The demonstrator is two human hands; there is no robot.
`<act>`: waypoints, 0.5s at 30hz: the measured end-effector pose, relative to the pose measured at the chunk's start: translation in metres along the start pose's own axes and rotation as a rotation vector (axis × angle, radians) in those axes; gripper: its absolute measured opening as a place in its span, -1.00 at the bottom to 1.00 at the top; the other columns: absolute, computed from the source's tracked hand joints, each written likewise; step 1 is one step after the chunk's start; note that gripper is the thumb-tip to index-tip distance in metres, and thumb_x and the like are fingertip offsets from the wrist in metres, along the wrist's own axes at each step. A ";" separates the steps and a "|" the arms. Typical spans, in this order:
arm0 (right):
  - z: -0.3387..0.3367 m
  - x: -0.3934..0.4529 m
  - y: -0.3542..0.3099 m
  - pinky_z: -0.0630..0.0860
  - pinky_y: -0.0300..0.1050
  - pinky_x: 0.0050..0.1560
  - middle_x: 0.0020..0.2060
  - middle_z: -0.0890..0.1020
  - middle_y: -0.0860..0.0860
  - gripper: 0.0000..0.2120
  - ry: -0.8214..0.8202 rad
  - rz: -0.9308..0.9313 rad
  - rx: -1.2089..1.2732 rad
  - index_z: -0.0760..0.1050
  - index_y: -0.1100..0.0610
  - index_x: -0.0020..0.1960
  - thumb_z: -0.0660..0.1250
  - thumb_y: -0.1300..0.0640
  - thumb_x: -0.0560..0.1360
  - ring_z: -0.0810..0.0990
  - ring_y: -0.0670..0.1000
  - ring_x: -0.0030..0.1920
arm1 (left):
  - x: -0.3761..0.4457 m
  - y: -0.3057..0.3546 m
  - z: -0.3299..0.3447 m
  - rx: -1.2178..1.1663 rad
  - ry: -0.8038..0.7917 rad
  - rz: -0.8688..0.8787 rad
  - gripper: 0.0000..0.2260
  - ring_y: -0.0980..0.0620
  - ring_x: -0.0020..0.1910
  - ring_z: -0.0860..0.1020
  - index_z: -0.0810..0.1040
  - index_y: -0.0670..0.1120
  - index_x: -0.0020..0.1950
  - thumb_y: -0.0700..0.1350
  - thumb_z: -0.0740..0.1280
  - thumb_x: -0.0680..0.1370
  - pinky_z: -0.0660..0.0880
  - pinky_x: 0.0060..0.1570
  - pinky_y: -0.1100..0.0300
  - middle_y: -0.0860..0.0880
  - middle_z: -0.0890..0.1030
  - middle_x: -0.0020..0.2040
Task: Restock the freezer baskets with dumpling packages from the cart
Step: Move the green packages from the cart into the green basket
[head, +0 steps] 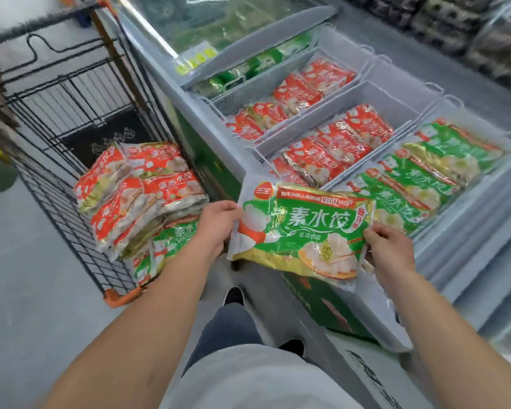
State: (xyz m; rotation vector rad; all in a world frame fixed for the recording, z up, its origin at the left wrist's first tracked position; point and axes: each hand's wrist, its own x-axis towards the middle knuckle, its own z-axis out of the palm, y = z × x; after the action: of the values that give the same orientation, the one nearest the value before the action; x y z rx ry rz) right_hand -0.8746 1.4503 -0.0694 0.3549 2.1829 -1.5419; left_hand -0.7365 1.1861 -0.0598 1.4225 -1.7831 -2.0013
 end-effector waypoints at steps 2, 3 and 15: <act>-0.033 0.010 0.007 0.56 0.16 0.09 -0.12 0.71 0.12 -0.77 0.073 0.028 0.018 0.62 0.07 -0.24 0.32 0.23 0.55 0.64 0.14 -0.07 | 0.002 0.014 0.038 0.077 -0.039 0.031 -0.89 0.00 -0.27 0.59 0.56 -0.16 -0.16 -0.31 0.34 0.54 0.47 -0.46 0.32 -0.10 0.64 -0.25; -0.049 0.015 0.009 0.57 0.17 0.11 -0.12 0.72 0.09 -0.80 0.120 0.047 0.042 0.64 0.05 -0.24 0.33 0.20 0.53 0.66 0.13 -0.06 | 0.006 0.020 0.060 0.112 -0.071 0.044 -0.92 -0.03 -0.23 0.60 0.57 -0.17 -0.14 -0.30 0.35 0.54 0.49 -0.41 0.30 -0.11 0.64 -0.22; -0.120 0.101 -0.001 0.58 0.07 -0.04 -0.32 0.67 -0.01 -0.76 0.456 0.200 0.173 0.58 0.08 -0.32 0.35 0.21 0.51 0.65 0.11 -0.17 | 0.097 0.077 0.244 0.544 -0.292 0.158 -0.74 -0.04 -0.27 0.50 0.50 -0.02 -0.35 -0.22 0.39 0.52 0.38 -0.23 0.12 -0.04 0.53 -0.34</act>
State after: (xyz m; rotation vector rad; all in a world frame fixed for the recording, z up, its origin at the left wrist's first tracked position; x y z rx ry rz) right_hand -0.9873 1.5577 -0.0845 1.0376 2.2491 -1.6609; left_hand -0.9931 1.2792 -0.0811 1.0765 -2.6252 -1.7944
